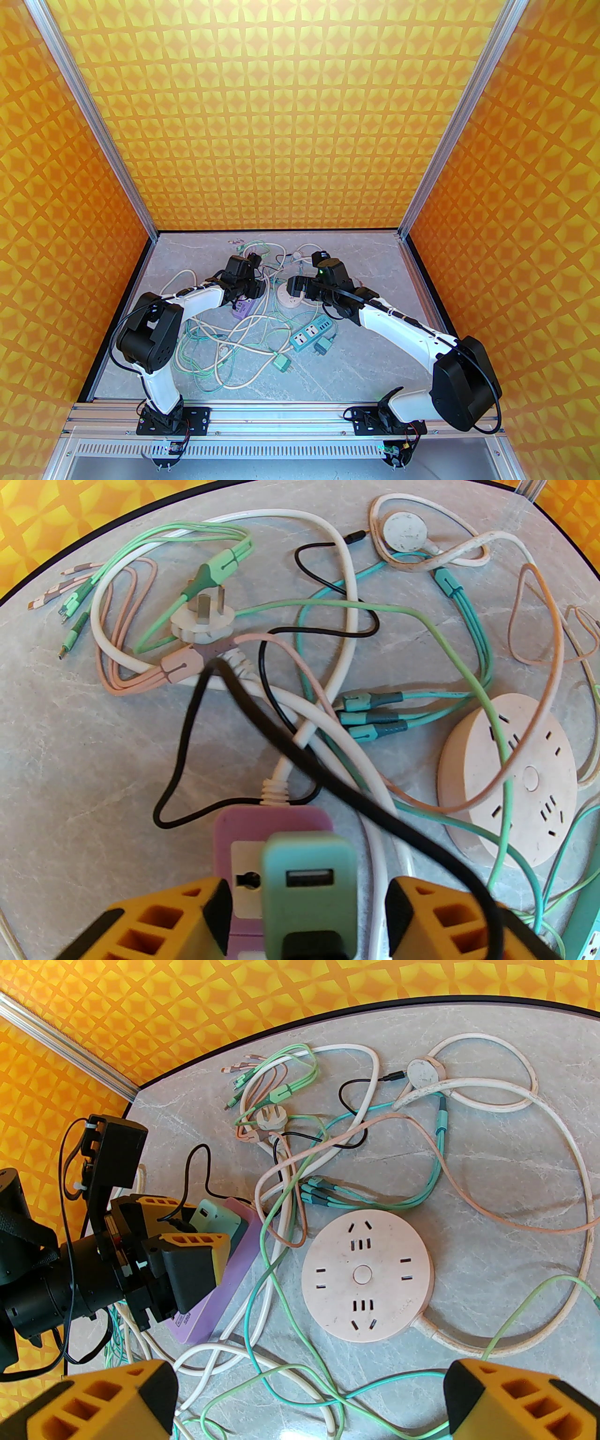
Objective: Pull the plug off the socket
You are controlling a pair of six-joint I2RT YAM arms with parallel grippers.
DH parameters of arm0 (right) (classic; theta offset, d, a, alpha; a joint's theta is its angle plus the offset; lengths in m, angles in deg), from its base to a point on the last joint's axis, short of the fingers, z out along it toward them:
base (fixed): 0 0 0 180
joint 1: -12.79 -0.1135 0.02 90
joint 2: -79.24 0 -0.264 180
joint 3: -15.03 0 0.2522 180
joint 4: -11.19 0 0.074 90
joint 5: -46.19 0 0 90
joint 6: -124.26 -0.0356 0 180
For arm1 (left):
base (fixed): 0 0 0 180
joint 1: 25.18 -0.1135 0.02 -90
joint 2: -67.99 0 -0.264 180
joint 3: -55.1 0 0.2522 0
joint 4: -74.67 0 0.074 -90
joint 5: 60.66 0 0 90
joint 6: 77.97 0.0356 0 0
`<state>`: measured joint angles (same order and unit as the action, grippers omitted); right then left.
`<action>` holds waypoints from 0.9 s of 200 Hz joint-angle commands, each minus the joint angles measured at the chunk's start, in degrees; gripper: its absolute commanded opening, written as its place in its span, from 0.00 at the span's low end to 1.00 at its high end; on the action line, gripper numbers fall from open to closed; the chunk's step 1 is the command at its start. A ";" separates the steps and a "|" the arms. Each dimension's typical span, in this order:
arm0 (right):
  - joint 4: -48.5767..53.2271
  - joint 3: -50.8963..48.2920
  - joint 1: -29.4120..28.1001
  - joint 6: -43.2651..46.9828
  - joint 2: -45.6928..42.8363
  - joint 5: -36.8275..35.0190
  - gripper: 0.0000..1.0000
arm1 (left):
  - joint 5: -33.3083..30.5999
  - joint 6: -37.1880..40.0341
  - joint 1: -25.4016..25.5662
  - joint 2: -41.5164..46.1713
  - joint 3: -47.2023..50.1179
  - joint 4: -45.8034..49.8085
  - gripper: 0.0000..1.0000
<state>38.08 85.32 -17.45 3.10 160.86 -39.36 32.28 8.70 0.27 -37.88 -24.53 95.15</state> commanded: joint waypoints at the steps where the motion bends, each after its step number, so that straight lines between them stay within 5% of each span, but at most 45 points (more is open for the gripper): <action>1: 0.24 -0.05 -0.09 0.49 -0.01 0.43 0.98 | -1.45 1.04 0.08 -2.58 -3.16 2.17 0.58; 109: -3.23 0.21 -0.08 -2.00 3.00 5.33 0.99 | -1.41 3.40 0.04 -2.82 -4.76 2.06 0.23; 180: -18.71 -2.60 -4.65 -10.85 9.20 13.21 0.98 | -4.04 -0.09 -0.22 -3.85 -6.15 2.52 0.13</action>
<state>28.02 84.58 -20.13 -2.67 168.49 -29.83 31.21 10.79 0.27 -42.23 -28.86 96.38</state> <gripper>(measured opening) 0.985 0.284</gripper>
